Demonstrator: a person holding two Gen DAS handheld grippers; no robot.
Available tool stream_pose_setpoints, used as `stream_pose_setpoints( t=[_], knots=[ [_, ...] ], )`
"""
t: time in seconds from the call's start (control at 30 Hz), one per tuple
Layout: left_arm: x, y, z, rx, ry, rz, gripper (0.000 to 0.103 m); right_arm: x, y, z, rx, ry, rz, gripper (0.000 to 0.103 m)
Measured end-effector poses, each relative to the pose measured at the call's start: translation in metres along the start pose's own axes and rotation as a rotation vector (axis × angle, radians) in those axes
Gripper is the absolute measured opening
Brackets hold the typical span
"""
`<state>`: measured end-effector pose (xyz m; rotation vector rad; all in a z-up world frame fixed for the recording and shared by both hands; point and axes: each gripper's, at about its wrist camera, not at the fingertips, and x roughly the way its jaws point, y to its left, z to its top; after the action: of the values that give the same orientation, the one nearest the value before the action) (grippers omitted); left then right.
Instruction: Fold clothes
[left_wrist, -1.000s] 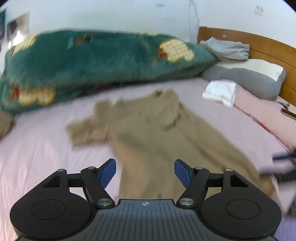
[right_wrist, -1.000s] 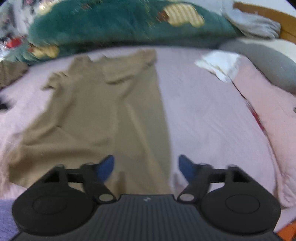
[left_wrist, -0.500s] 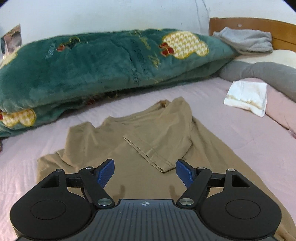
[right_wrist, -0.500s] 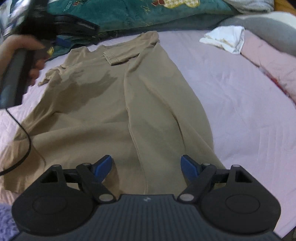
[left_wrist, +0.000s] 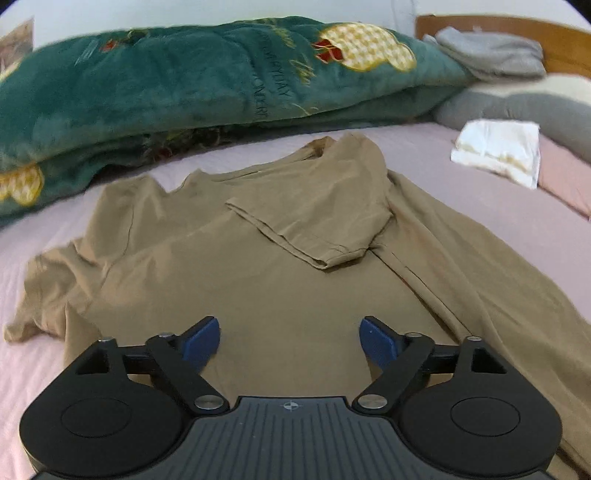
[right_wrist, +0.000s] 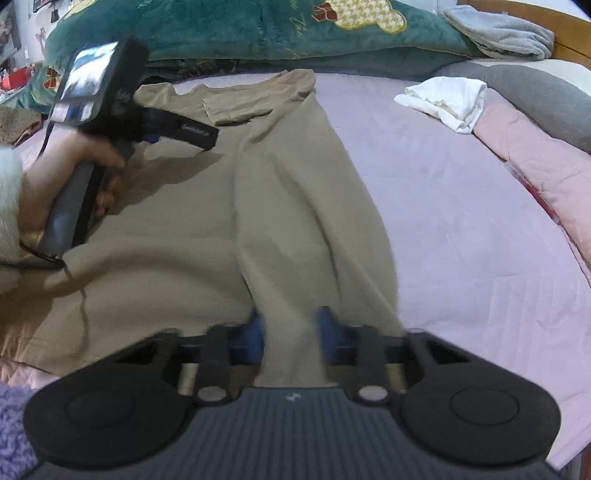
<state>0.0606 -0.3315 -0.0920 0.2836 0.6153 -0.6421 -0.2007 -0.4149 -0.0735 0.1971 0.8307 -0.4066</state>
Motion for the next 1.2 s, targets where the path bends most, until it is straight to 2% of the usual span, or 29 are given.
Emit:
stream_pose_setpoints(
  t=[0.07, 0.1, 0.17, 0.27, 0.37, 0.4, 0.47, 0.57, 0.6, 0.63, 0.73, 0.8, 0.87, 0.97, 1.03, 1.1, 1.2],
  knots=[
    [0.002, 0.004, 0.0, -0.024, 0.01, -0.014, 0.091, -0.001, -0.005, 0.002, 0.011, 0.003, -0.001, 0.016],
    [0.002, 0.004, 0.0, -0.024, 0.01, -0.016, 0.091, -0.002, -0.007, 0.005, 0.019, 0.0, -0.015, 0.005],
    [0.003, 0.003, 0.0, -0.02, 0.011, -0.012, 0.092, -0.004, -0.012, 0.009, 0.036, -0.006, -0.044, 0.004],
    [0.004, 0.002, 0.001, -0.018, 0.013, -0.013, 0.092, -0.013, -0.038, 0.021, 0.082, -0.049, -0.134, 0.004],
    [0.003, 0.003, 0.004, -0.017, 0.021, -0.019, 0.093, -0.023, -0.084, 0.03, 0.182, -0.07, -0.232, 0.003],
    [0.003, 0.003, 0.006, -0.014, 0.025, -0.02, 0.093, -0.021, -0.099, 0.031, 0.2, -0.05, -0.251, 0.004],
    [0.0, 0.002, 0.012, -0.005, 0.028, -0.023, 0.093, -0.009, -0.128, 0.027, 0.27, 0.028, -0.236, 0.005],
    [-0.004, -0.004, 0.028, 0.009, 0.005, -0.044, 0.093, -0.001, -0.151, 0.021, 0.337, 0.082, -0.227, 0.029],
    [-0.005, -0.006, 0.034, 0.006, -0.003, -0.049, 0.093, -0.004, -0.152, 0.024, 0.342, 0.073, -0.236, 0.04],
    [-0.005, -0.007, 0.042, 0.0, -0.007, -0.056, 0.093, -0.008, -0.151, 0.027, 0.347, 0.058, -0.247, 0.045],
    [0.011, -0.009, 0.07, -0.078, 0.015, -0.058, 0.093, -0.031, -0.133, 0.047, 0.311, -0.087, -0.226, 0.054],
    [0.025, -0.011, 0.086, -0.124, 0.029, -0.039, 0.093, -0.036, -0.111, 0.069, 0.215, -0.159, -0.147, 0.066],
    [0.045, -0.015, 0.1, -0.103, 0.056, 0.008, 0.093, -0.03, -0.083, 0.086, 0.09, -0.219, -0.068, 0.071],
    [0.066, -0.02, 0.116, 0.013, 0.043, 0.058, 0.093, 0.001, -0.032, 0.106, -0.128, -0.268, -0.028, 0.071],
    [0.079, -0.017, 0.127, 0.07, 0.038, 0.053, 0.093, 0.028, -0.004, 0.118, -0.251, -0.294, -0.007, 0.071],
    [0.093, -0.007, 0.136, 0.079, 0.049, 0.031, 0.092, 0.057, 0.022, 0.131, -0.347, -0.317, 0.007, 0.071],
    [0.115, 0.014, 0.147, 0.059, 0.091, -0.01, 0.091, 0.096, 0.052, 0.156, -0.396, -0.348, 0.026, 0.071]
  ],
)
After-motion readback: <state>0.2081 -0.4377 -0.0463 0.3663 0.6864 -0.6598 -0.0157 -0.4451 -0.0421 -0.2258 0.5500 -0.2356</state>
